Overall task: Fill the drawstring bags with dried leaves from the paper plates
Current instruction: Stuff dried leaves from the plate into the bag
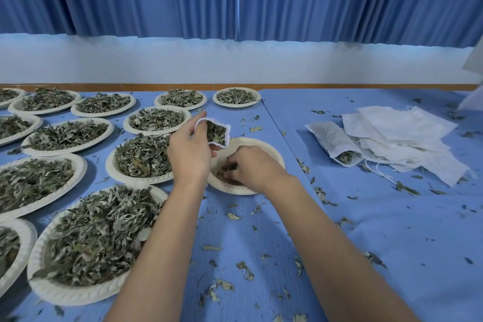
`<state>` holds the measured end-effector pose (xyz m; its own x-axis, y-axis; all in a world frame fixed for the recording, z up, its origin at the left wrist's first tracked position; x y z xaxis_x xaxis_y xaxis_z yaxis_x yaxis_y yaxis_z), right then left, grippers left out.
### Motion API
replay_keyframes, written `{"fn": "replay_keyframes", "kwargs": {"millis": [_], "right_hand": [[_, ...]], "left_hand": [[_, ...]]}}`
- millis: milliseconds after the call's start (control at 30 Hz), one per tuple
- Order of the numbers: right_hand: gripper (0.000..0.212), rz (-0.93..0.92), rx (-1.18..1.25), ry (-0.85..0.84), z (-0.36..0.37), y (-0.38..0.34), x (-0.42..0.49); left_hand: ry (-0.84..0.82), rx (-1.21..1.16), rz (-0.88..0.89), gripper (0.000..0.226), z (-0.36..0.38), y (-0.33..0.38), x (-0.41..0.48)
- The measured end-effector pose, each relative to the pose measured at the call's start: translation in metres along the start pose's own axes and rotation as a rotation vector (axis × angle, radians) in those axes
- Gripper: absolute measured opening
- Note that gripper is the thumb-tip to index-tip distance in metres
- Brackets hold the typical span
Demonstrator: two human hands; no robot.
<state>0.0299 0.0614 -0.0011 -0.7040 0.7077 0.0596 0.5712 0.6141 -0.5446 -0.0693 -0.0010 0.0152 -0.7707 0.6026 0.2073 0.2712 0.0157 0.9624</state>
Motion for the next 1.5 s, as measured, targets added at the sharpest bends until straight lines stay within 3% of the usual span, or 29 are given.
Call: {"fn": "replay_keyframes", "kwargs": {"millis": [233, 333, 433, 533, 633, 700, 833, 1000, 1167, 1367, 1433, 1500], "right_hand": [[0.02, -0.015, -0.158, 0.141, 0.007, -0.001, -0.006], [0.024, -0.018, -0.057, 0.168, 0.009, 0.005, -0.005], [0.018, 0.076, 0.345, 0.284, -0.003, 0.013, -0.007], [0.012, 0.258, 0.897, 0.382, -0.029, 0.023, -0.013], [0.011, 0.307, 1.339, 0.211, -0.049, 0.024, -0.023], [0.01, 0.276, 1.413, 0.094, -0.057, 0.018, -0.027], [0.012, 0.26, 1.269, 0.145, -0.057, 0.003, -0.024], [0.006, 0.284, 1.11, 0.31, -0.047, -0.001, -0.017], [0.016, 0.266, 0.965, 0.356, -0.033, 0.002, -0.012], [0.016, 0.115, 0.591, 0.428, -0.031, 0.001, -0.012], [0.017, 0.15, 0.573, 0.452, -0.032, 0.005, -0.011], [0.012, 0.251, 0.721, 0.49, -0.035, 0.012, -0.011]], "left_hand": [[-0.012, -0.084, -0.02, 0.029, 0.006, 0.001, 0.0], [-0.04, -0.125, -0.009, 0.033, 0.01, 0.003, -0.003], [-0.058, -0.128, 0.006, 0.031, 0.012, 0.004, -0.006], [-0.049, -0.16, 0.014, 0.008, 0.014, 0.003, -0.007], [-0.04, -0.145, 0.015, 0.012, 0.016, -0.003, -0.007], [-0.037, -0.136, 0.013, 0.012, 0.018, -0.005, -0.01], [-0.018, -0.066, 0.039, 0.016, 0.021, -0.004, -0.016], [0.083, 0.307, 0.207, 0.008, 0.017, -0.004, -0.02], [-0.007, 0.222, 0.177, 0.015, 0.022, 0.0, -0.024], [-0.096, 0.076, 0.073, 0.018, 0.027, -0.003, -0.025], [-0.187, 0.04, 0.11, 0.015, 0.027, -0.003, -0.026], [-0.287, 0.074, 0.183, 0.014, 0.026, -0.003, -0.028]]}}
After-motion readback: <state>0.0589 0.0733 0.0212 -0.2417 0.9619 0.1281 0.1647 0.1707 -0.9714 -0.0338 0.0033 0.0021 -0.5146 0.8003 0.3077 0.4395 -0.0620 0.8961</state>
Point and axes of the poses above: each hand's wrist, its own x-axis towards the middle knuckle, its own z-axis out of the palm, y = z × x, the point moved 1 cm from there along x, towards the middle knuckle, and after that the axes turned 13 degrees about x, right-handed, at the moved point
